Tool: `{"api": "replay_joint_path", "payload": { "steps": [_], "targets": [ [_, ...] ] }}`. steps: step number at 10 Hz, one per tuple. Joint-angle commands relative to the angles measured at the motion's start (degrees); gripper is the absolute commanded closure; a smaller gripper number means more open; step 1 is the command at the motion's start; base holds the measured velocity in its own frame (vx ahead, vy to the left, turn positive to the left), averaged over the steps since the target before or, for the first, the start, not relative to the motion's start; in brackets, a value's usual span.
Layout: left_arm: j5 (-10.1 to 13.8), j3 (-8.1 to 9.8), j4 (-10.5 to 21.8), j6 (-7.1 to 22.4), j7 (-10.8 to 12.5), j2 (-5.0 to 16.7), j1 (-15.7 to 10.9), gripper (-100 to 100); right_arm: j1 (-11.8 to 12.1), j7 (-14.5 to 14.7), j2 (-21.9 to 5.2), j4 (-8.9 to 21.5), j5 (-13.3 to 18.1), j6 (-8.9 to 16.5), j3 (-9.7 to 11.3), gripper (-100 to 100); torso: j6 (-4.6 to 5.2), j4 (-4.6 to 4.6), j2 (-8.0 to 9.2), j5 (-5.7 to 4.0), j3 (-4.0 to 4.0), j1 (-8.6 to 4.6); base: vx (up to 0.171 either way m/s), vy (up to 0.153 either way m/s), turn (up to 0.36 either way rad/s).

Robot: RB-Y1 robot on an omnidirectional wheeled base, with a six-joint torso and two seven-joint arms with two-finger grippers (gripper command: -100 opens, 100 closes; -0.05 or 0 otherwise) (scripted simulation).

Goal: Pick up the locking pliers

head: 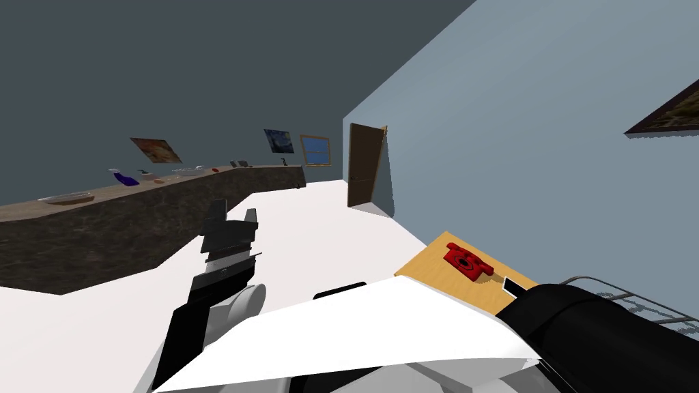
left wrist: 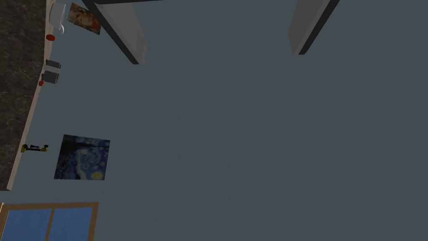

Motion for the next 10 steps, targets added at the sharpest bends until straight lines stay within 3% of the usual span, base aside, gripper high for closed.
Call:
{"api": "replay_joint_path", "payload": {
  "steps": [1,10],
  "targets": [
    [0.0,0.0,0.0,0.0,0.0,0.0,0.0,0,-0.9,2.9,-0.4,0.9,-1.5,-0.7,0.9,100,0.0,0.0,0.0,0.0,0.0,0.0,0.13,-0.045,-0.29],
    [0.0,0.01,0.0,0.0,0.0,0.0,0.0,0,-3.6,18.1,-1.7,3.6,-6.9,-2.8,4.0,100,0.14,-0.02,0.06,0.0,0.02,0.03,0.132,-0.016,-0.242]
  ]
}}
